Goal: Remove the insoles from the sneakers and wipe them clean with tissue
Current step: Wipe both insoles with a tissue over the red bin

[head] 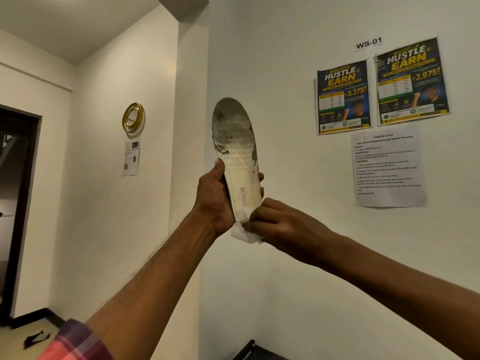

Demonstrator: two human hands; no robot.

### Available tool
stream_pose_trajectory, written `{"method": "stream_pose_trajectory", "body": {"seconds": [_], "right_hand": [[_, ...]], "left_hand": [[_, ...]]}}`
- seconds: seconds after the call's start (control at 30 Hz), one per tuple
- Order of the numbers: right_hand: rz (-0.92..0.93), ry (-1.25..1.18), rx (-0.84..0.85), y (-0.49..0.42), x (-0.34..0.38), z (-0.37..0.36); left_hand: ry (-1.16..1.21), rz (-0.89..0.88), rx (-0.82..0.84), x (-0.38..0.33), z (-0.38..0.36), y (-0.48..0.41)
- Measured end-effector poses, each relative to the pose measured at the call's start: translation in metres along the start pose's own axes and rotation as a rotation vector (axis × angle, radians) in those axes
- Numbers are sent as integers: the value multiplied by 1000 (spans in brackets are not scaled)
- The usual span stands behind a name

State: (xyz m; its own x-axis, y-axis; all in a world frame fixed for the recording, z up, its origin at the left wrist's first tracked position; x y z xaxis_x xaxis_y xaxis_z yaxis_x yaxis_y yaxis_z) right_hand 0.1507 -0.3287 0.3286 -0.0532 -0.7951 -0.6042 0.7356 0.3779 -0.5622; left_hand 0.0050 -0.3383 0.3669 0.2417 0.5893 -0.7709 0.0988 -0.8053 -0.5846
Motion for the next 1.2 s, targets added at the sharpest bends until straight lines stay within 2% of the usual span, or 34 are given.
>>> {"method": "stream_pose_trajectory", "body": {"seconds": [0.1,0.23,0.33,0.47,0.5,0.6,0.63,0.73,0.77,0.87,1.0,1.13,1.2], "right_hand": [[-87,-46,-109,2,-14,12],[23,11,-19,6,1,4],[-113,-29,-115,10,-17,14],[11,73,29,13,-5,6],[-7,74,19,14,-8,8],[-166,33,-164,15,-30,27],[-151,47,-153,12,-29,25],[7,125,33,7,-12,10],[-13,121,23,5,-16,13],[-182,78,-186,0,-37,35],[-97,125,-48,-10,-29,27],[-245,45,-238,-15,-49,50],[-203,66,-166,-17,-43,47]], "left_hand": [[36,-12,-9,-2,-4,0],[4,-4,-1,-1,-9,1],[35,-18,2,-2,-10,1],[-16,10,17,5,-14,3],[-16,12,11,6,-14,2],[21,12,12,8,-16,1],[17,17,11,8,-17,1],[-35,35,-7,10,-16,0],[-21,43,-2,11,-17,1],[71,32,21,13,-21,4],[52,60,54,15,-25,6],[66,50,60,18,-29,7],[70,54,69,21,-32,8]]}}
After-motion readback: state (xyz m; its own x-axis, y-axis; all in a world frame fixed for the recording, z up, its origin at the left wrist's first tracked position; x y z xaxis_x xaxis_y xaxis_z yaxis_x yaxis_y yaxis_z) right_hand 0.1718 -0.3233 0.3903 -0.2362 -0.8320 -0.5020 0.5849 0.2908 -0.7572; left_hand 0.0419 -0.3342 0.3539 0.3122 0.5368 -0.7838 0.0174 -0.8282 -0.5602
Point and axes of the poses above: each hand's wrist, its own y-axis away from the middle knuckle, its own z-axis out of the back of the hand, x = y × z, the point moved 4 cm from there along -y, towards the middle knuckle, and after that the axes turned 13 degrees about -y, right-handed, at the moved point
